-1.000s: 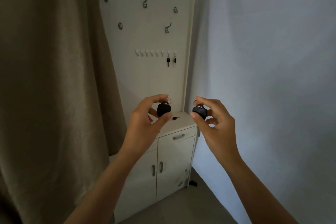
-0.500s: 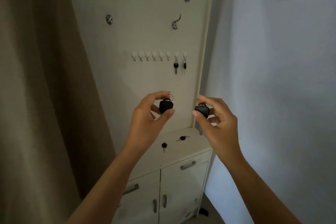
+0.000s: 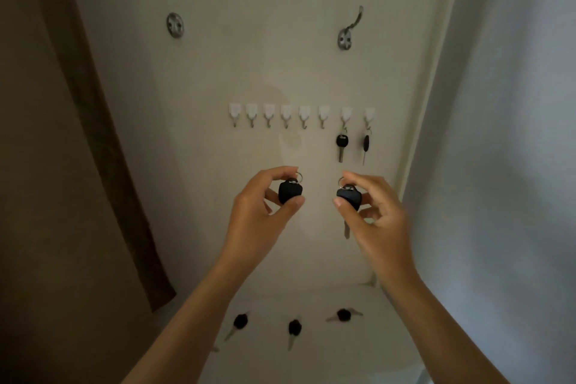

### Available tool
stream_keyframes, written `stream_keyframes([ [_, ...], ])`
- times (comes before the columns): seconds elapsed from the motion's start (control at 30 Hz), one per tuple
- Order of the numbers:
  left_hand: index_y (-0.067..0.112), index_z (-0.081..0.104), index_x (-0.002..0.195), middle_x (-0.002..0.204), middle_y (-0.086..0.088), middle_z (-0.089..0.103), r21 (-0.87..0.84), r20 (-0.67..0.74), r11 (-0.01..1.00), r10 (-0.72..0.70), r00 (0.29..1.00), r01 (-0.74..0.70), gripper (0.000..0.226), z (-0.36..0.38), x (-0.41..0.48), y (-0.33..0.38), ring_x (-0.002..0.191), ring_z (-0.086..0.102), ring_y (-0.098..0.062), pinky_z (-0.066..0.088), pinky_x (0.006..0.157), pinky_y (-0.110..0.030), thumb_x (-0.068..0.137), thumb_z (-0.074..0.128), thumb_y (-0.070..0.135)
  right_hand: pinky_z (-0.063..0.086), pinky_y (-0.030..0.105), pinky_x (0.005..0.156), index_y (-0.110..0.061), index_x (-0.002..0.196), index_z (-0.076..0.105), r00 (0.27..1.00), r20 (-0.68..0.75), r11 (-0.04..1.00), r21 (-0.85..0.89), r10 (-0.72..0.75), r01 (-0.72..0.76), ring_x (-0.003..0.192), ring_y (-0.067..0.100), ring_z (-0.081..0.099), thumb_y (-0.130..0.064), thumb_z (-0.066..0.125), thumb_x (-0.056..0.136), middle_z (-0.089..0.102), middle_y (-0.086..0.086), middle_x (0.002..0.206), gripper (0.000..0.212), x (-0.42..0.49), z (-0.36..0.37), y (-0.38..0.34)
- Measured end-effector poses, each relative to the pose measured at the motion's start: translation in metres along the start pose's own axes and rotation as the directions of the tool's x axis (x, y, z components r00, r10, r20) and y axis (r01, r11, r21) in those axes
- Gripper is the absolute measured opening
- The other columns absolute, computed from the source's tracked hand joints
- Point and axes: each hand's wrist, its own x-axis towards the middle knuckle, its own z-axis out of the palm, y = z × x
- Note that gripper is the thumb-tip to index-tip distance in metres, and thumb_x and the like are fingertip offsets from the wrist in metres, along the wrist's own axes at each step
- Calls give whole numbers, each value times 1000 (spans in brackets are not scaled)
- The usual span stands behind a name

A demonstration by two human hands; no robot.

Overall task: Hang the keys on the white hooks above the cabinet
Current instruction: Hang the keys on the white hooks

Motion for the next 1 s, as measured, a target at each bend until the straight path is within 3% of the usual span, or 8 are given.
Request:
stream_keyframes([
  [0.13, 37, 60, 108, 111, 22, 61, 15, -39, 1000, -16, 999, 17, 33, 33, 46, -19, 74, 59, -4, 44, 60, -12, 84, 70, 16, 47, 10, 66, -16, 112, 66, 999, 43, 999, 36, -25, 23, 92, 3, 61, -8, 72, 82, 64, -5, 107, 32, 49, 8, 49],
  [0.37, 34, 61, 113, 112, 19, 61, 64, -95, 998, -21, 995, 27, 33, 73, 113, -51, 78, 60, -5, 44, 58, -10, 85, 68, 18, 47, 8, 65, -22, 113, 64, 997, 74, 995, 100, -6, -1, 88, 1, 60, -11, 72, 81, 61, -13, 105, 34, 106, 33, 107],
  [0.63, 27, 63, 116, 111, 15, 64, 72, -157, 997, -19, 987, 30, 33, 98, 158, -76, 74, 59, -3, 42, 66, -10, 85, 68, 18, 49, 11, 66, -21, 114, 64, 999, 51, 996, 93, -12, 7, 87, 5, 61, -11, 72, 81, 62, -9, 105, 35, 135, 45, 140],
  [0.83, 25, 64, 117, 107, 16, 59, 137, -215, 990, 49, 975, -20, 32, 105, 161, -83, 91, 62, -8, 56, 77, -29, 86, 67, 15, 49, 11, 68, -19, 114, 64, 999, 42, 995, 97, -27, 22, 89, 4, 60, -8, 72, 81, 63, -2, 105, 35, 143, 49, 150],
  [1.0, 23, 63, 121, 105, 14, 58, 165, -240, 986, 70, 968, -30, 35, 103, 163, -83, 91, 62, -7, 56, 82, -29, 87, 67, 17, 46, 7, 66, -17, 113, 64, 999, 46, 995, 100, -29, 25, 87, 0, 59, -7, 72, 81, 62, 0, 104, 34, 143, 52, 152],
])
